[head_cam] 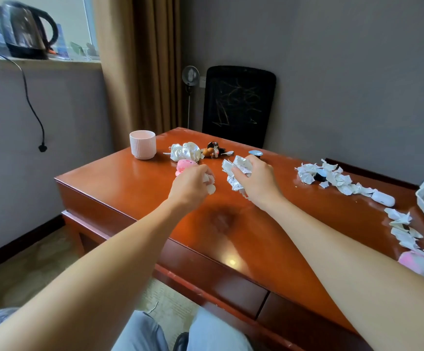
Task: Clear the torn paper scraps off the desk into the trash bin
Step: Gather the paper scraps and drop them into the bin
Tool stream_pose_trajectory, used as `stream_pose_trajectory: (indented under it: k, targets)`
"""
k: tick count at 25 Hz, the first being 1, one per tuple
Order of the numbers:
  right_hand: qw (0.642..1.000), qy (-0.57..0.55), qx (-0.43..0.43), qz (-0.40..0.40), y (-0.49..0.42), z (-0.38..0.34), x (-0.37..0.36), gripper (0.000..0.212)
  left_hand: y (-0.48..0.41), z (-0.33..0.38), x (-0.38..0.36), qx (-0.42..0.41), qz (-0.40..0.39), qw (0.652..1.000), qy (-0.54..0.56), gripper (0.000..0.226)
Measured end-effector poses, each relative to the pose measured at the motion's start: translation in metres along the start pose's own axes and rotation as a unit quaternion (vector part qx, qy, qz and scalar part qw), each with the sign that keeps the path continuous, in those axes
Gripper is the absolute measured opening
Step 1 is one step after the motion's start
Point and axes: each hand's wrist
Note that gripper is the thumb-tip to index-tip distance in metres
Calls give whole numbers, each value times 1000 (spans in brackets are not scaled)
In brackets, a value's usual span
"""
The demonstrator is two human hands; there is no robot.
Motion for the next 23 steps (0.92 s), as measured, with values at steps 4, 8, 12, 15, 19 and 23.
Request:
stream_pose_trajectory:
  k: [4, 8, 12, 15, 19, 23]
  targets:
    - [999, -15, 39, -11, -2, -30, -22, 28, 17, -22, 35, 10, 28, 999, -17, 26]
    - [996, -32, 79, -34, 3, -68, -61, 28, 41, -54, 71, 39, 76, 996, -31, 27]
    - [990, -62, 111, -59, 14, -103, -105, 24, 66, -93, 106, 67, 101, 991, -59, 26]
    - [984, -74, 131, -91, 23, -129, -137, 20, 90, -126, 131, 107, 121, 984, -81, 25]
    - [974, -104, 153, -131, 39, -159, -179, 22, 118, -178, 148, 163, 120, 975, -89, 19]
    - [962, -127, 169, -170, 51, -180, -228, 24, 146, -221, 154, 208, 113, 968, -78, 14]
Point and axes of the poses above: each hand's wrist, its own y-axis away from the middle knuckle, its own x-axis out of the back of the hand, z = x × y, and after that the axes turned 13 degrees about -y, right-handed
